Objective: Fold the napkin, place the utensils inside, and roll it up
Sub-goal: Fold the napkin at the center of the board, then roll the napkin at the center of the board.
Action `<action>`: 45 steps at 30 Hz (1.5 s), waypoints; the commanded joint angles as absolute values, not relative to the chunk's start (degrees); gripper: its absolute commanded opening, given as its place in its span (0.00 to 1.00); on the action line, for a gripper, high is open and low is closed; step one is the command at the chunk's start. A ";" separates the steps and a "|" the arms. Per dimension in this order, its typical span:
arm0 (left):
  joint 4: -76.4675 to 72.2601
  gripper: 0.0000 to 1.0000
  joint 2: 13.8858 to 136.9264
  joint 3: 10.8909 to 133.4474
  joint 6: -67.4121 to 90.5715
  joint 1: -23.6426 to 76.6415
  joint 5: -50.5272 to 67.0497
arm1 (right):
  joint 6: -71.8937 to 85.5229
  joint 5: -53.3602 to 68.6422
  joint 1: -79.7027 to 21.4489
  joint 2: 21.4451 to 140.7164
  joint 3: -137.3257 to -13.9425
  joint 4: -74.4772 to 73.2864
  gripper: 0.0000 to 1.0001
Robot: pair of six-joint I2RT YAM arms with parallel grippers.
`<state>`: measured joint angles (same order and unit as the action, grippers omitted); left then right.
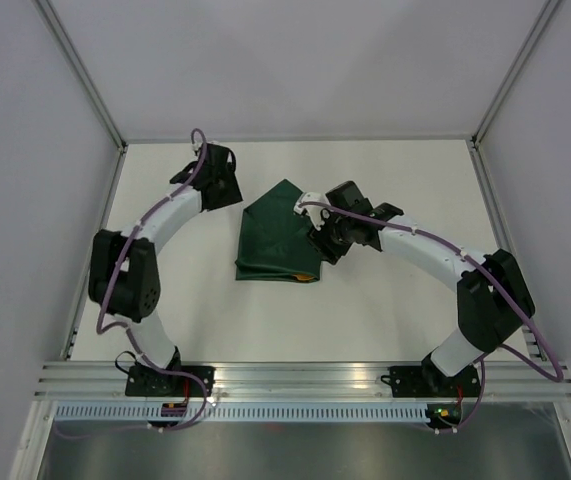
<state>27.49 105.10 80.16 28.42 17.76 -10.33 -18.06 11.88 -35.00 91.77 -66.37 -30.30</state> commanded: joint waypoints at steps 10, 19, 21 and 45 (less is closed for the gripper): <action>26.37 0.59 71.57 73.39 28.57 16.35 -6.95 | -31.27 6.59 -45.43 96.50 -70.67 -23.38 0.63; 26.02 0.60 64.52 67.42 27.77 16.35 -7.74 | -36.03 8.26 -49.04 100.80 -69.25 -19.16 0.71; 26.10 0.60 63.64 66.36 27.60 16.43 -7.65 | -36.21 8.61 -49.74 101.69 -69.61 -19.34 0.71; 24.87 0.60 63.63 62.49 26.37 16.43 -4.13 | -36.47 5.36 -52.91 107.31 -68.47 -16.79 0.70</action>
